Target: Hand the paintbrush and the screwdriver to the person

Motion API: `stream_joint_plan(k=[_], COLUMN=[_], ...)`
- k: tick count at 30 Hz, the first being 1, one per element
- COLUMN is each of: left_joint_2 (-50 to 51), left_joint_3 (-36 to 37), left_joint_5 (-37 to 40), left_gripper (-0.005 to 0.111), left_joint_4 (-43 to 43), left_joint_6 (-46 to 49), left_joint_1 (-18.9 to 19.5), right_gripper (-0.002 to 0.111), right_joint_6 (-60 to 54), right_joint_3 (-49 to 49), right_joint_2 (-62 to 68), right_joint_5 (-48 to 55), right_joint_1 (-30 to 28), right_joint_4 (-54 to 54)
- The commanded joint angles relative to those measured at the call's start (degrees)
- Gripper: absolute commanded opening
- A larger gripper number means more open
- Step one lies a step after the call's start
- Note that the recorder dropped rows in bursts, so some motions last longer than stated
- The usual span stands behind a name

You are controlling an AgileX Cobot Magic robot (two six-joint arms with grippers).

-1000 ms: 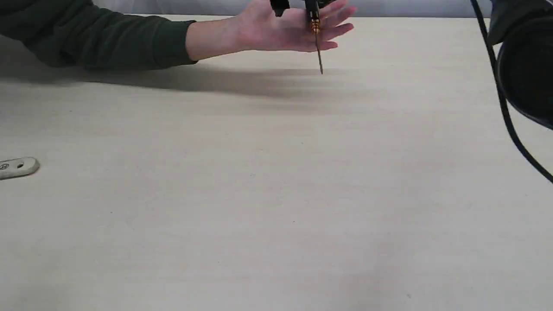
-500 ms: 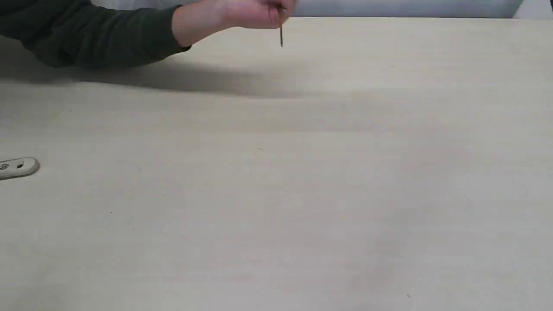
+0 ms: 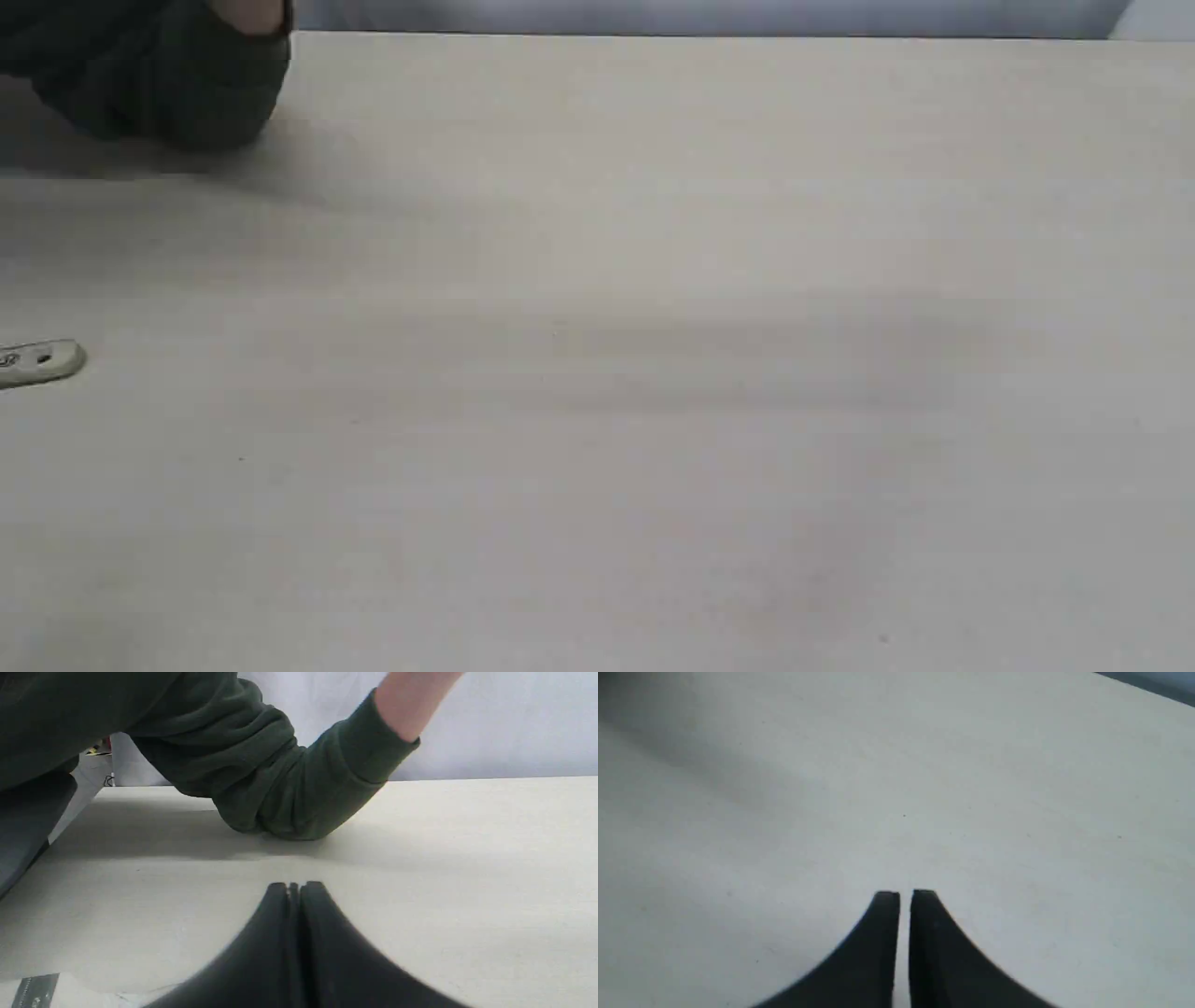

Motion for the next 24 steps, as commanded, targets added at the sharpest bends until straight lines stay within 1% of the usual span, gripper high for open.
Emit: stream_joint_plan(k=[1, 10, 18, 24], left_joint_2=[-0.14, -0.14, -0.14, -0.14], left_joint_3=[0.12, 0.12, 0.12, 0.12], left_joint_5=[-0.53, -0.62, -0.62, -0.62], left_gripper=[0.000, 0.000, 0.000, 0.000], left_joint_4=[-0.27, -0.07, -0.07, -0.07], left_joint_6=[-0.12, -0.12, -0.12, -0.12], left_joint_1=[-0.27, -0.27, -0.27, -0.27], right_gripper=[0.005, 0.005, 0.005, 0.005], right_joint_6=[0.60, 2.73, 2.73, 2.73], right_joint_3=[9.55, 34.72, 52.21, 66.07], right_joint_2=[-8.35, -30.59, -46.41, -59.10], right_joint_5=[-5.49, -19.39, -26.77, -38.93], right_joint_1=[-0.10, -0.10, -0.10, -0.10], right_joint_4=[-0.56, -0.38, 1.21, 1.58])
